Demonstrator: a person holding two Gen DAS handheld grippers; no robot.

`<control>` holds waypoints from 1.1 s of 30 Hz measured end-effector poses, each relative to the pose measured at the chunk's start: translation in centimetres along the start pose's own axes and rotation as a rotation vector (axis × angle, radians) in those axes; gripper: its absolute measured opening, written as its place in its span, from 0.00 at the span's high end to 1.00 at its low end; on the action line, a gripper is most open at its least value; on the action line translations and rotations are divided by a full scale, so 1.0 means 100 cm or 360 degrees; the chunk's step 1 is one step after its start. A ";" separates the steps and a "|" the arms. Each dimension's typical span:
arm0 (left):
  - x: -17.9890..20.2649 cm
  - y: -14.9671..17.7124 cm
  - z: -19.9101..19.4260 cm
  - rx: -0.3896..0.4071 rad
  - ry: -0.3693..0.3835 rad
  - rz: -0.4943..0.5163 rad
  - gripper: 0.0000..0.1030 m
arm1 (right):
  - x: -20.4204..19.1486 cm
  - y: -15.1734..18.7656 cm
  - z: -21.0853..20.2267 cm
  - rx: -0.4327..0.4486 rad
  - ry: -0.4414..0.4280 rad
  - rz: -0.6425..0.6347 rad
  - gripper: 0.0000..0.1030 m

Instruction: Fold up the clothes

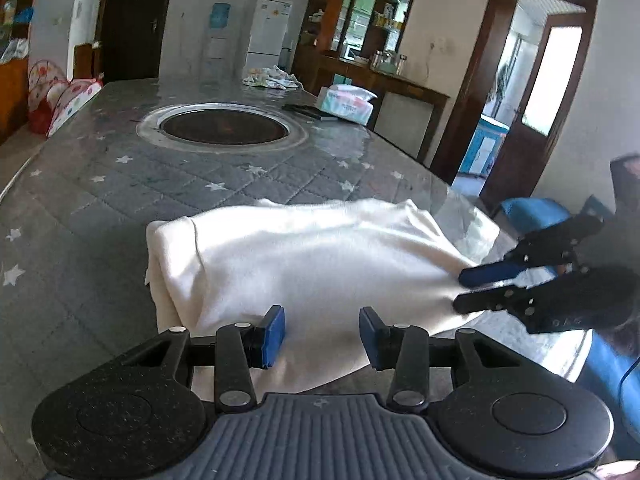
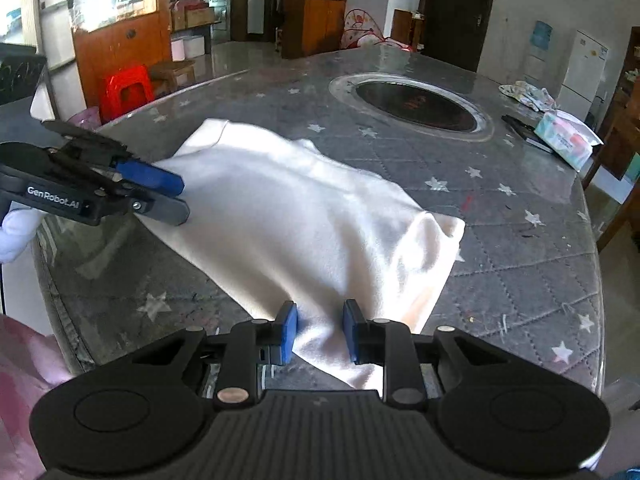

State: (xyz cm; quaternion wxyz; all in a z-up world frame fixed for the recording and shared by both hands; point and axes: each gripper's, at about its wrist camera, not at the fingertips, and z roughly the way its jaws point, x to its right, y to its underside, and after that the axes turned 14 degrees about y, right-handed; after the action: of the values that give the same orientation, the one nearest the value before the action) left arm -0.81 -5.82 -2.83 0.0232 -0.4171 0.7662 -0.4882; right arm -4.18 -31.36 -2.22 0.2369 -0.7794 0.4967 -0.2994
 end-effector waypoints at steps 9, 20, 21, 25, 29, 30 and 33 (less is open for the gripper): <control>-0.021 -0.001 -0.017 0.0057 -0.0137 -0.0110 0.53 | -0.019 -0.017 -0.007 0.0131 -0.0064 -0.0037 0.56; -0.041 0.001 -0.043 0.0157 -0.0190 -0.0237 0.48 | -0.067 -0.045 0.003 0.0198 -0.0225 -0.0234 0.55; -0.046 0.000 -0.047 0.0172 -0.0201 -0.0272 0.46 | -0.072 -0.048 0.003 0.0206 -0.0238 -0.0258 0.55; -0.063 -0.001 -0.055 0.0189 -0.0234 -0.0397 0.40 | -0.095 -0.059 0.005 0.0241 -0.0288 -0.0370 0.54; -0.073 0.001 -0.059 0.0200 -0.0240 -0.0509 0.32 | -0.117 -0.063 0.010 0.0263 -0.0291 -0.0475 0.54; -0.075 0.000 -0.061 0.0206 -0.0236 -0.0532 0.29 | -0.122 -0.064 0.012 0.0267 -0.0285 -0.0500 0.53; -0.080 0.000 -0.062 0.0219 -0.0210 -0.0610 0.25 | -0.137 -0.065 0.018 0.0280 -0.0265 -0.0575 0.51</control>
State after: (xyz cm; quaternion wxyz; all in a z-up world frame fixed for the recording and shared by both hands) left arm 1.65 4.02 -2.60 0.0084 -0.5837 0.6345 -0.5066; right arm -3.24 -16.14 -2.30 0.2867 -0.8542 0.2995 -0.3137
